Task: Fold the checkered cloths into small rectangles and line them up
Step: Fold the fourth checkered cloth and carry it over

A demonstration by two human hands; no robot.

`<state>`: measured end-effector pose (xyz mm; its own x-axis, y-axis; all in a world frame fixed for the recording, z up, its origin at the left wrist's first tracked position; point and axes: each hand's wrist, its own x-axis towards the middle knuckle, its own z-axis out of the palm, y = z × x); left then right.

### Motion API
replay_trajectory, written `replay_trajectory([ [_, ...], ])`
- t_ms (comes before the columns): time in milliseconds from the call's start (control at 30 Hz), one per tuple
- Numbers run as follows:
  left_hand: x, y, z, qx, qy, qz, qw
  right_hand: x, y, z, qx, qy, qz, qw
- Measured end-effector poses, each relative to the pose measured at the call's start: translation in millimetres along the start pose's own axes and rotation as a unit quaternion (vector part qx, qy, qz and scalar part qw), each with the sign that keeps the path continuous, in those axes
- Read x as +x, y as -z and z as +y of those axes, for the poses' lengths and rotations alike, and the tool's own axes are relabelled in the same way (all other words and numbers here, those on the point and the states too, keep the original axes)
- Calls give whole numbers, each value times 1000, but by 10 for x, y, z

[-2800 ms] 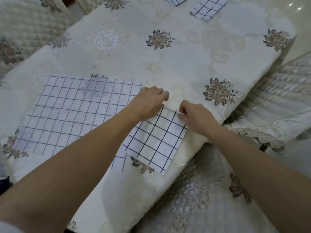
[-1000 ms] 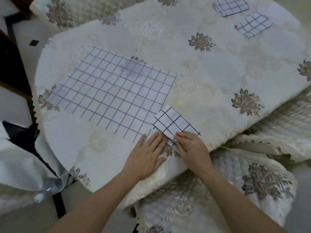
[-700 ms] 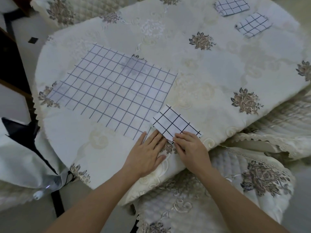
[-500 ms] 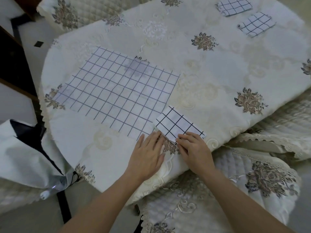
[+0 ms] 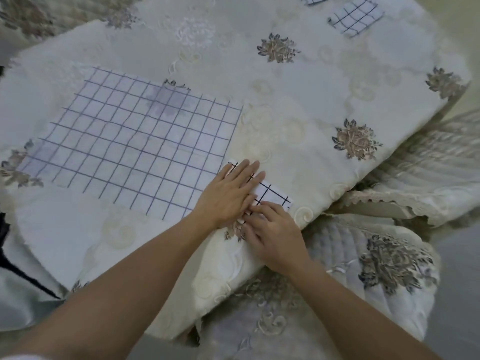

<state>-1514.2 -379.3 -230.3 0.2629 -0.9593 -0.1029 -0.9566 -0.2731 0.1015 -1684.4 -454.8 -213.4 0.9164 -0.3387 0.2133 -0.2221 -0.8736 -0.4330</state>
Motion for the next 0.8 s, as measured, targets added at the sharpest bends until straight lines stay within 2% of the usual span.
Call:
replay_trajectory([
  [167,7,-42,19,4,-6,-5,1000,267,-40,-161,27,-68,101,992],
  [400,0,-32,-16,86,-23,-47,995,709,-513,-434,31,-250,47,967],
  [633,19,-29,-49,1,-10,-27,1000,428,-502,-251,-24,-278,19,960],
  [800,-24,-23,-225,-1,-12,-4,1000,145,-413,-121,-121,-271,-3,955],
])
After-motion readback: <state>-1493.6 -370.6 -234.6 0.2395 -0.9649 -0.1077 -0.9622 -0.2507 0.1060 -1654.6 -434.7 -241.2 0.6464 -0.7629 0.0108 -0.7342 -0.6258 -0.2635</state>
